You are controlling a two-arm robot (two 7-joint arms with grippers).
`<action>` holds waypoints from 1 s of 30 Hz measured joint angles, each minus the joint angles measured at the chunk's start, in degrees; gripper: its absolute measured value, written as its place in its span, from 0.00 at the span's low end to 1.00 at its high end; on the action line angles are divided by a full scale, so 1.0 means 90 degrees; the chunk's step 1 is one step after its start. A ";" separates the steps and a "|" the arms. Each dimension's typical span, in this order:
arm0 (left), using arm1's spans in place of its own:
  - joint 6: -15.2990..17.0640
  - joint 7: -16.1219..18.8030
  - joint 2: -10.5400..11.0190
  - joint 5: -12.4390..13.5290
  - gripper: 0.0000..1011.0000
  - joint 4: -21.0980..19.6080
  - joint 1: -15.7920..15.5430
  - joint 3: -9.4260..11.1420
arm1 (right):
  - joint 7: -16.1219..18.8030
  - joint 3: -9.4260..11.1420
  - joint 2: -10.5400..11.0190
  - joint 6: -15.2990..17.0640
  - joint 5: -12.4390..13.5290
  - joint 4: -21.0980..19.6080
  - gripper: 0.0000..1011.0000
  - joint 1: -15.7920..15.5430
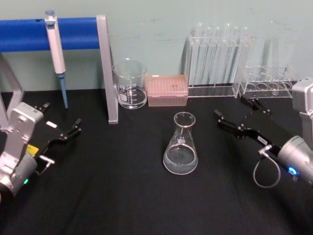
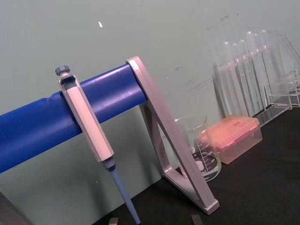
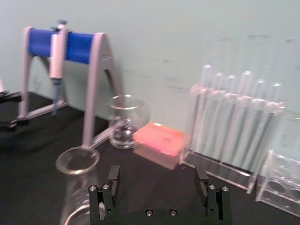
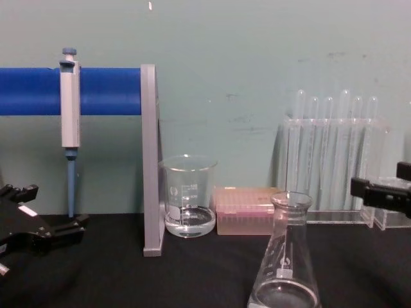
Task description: Grasp the erlenmeyer flask with one hand, shake it three times, then place it back.
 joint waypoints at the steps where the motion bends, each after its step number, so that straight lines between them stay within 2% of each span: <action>1: 0.0000 0.0000 0.0000 0.0000 0.99 0.0000 0.0000 0.0000 | 0.0000 0.0000 0.0000 0.0000 0.0000 0.0000 0.99 0.0000; 5: 0.0000 0.0000 0.0000 0.0000 0.99 0.0000 0.0000 0.0000 | -0.0286 0.0040 -0.0312 -0.0049 -0.0159 0.0203 0.99 0.0117; 14: 0.0000 0.0000 0.0000 0.0000 0.99 0.0000 0.0000 0.0000 | -0.0524 0.0020 -0.0727 0.0060 -0.0403 0.0634 0.99 0.0279; 20: 0.0000 0.0000 0.0000 0.0000 0.99 0.0000 0.0000 0.0000 | -0.0584 0.0023 -0.0888 0.0117 -0.0539 0.0895 0.99 0.0317; 30: 0.0000 0.0000 0.0000 0.0000 0.99 0.0000 0.0000 0.0000 | -0.0565 0.0101 -0.1004 0.0175 -0.0687 0.1089 0.99 0.0298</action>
